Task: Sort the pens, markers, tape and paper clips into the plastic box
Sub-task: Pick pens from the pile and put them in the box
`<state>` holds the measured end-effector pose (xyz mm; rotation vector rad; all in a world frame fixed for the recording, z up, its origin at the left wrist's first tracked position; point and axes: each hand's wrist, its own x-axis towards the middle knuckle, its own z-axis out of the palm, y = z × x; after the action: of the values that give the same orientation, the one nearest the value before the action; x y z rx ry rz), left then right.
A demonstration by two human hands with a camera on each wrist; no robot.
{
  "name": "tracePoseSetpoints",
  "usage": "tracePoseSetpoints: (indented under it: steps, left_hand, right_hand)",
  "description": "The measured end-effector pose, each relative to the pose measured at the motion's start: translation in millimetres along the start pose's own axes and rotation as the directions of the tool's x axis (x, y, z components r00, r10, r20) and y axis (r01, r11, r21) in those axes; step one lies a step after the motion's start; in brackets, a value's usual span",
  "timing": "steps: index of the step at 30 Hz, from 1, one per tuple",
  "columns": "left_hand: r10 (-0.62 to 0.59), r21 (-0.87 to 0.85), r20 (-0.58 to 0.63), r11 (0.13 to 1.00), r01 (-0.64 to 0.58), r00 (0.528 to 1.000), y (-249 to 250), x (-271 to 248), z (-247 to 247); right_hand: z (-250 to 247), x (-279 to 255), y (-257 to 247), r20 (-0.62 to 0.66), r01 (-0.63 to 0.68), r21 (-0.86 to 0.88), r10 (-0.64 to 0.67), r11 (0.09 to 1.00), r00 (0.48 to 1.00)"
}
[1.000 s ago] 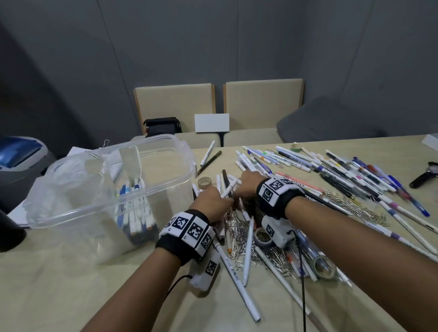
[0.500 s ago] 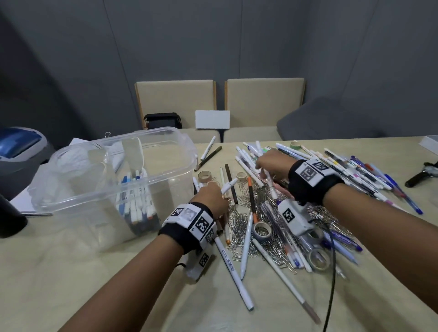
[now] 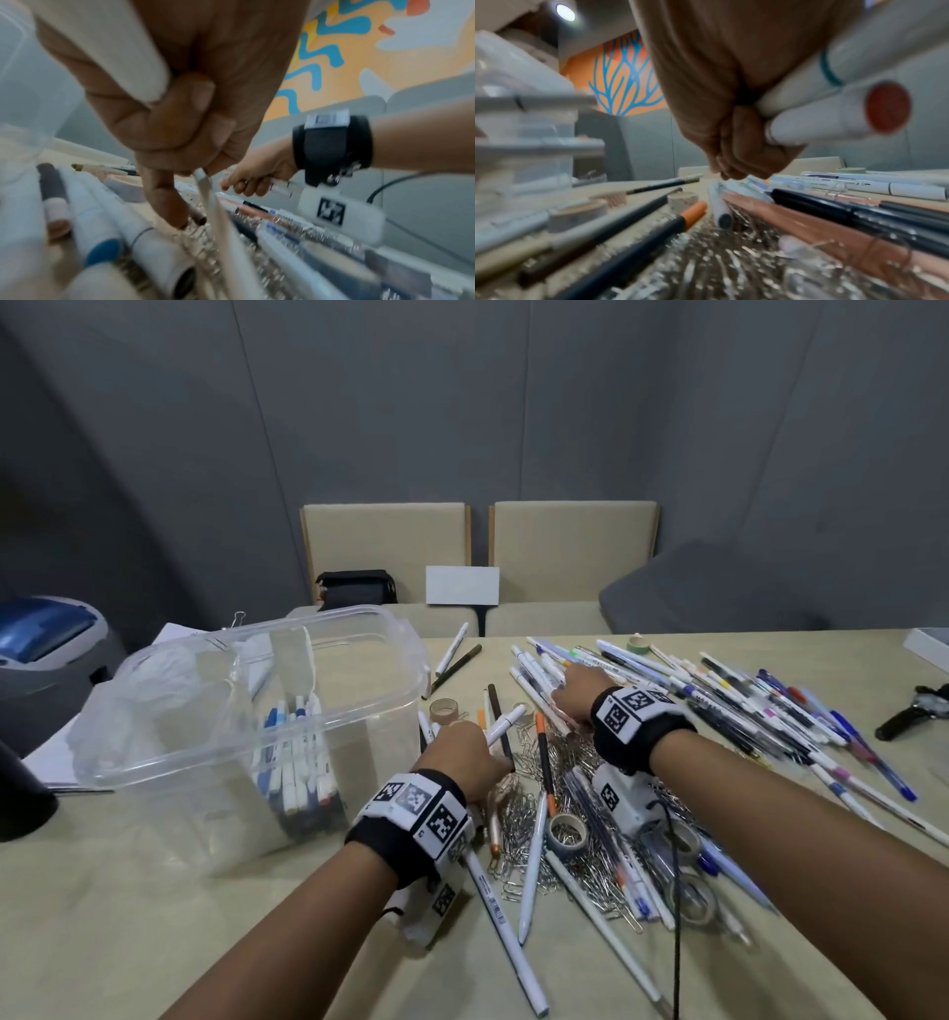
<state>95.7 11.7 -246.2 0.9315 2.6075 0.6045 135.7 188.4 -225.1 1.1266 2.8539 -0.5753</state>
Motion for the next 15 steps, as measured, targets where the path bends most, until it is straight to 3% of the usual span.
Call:
tracePoseSetpoints:
  steps: [7, 12, 15]
  left_hand:
    - [0.008, -0.107, 0.049, 0.994, -0.002, 0.999, 1.9, -4.0, -16.0]
    - [0.054, -0.119, 0.009, 0.992, -0.052, 0.999, 10.1, -15.9, -27.6]
    - [0.126, -0.3, 0.013, 0.947, -0.116, 0.992, 18.3, -37.9, -48.0]
  right_hand:
    - [15.7, 13.3, -3.9, 0.023, 0.041, -0.169, -0.038, 0.985, 0.999]
    - [18.6, 11.9, -9.6, 0.055, 0.063, -0.182, -0.054, 0.981, 0.997]
    - [11.1, 7.4, -10.5, 0.056, 0.031, -0.084, -0.026, 0.996, 0.998]
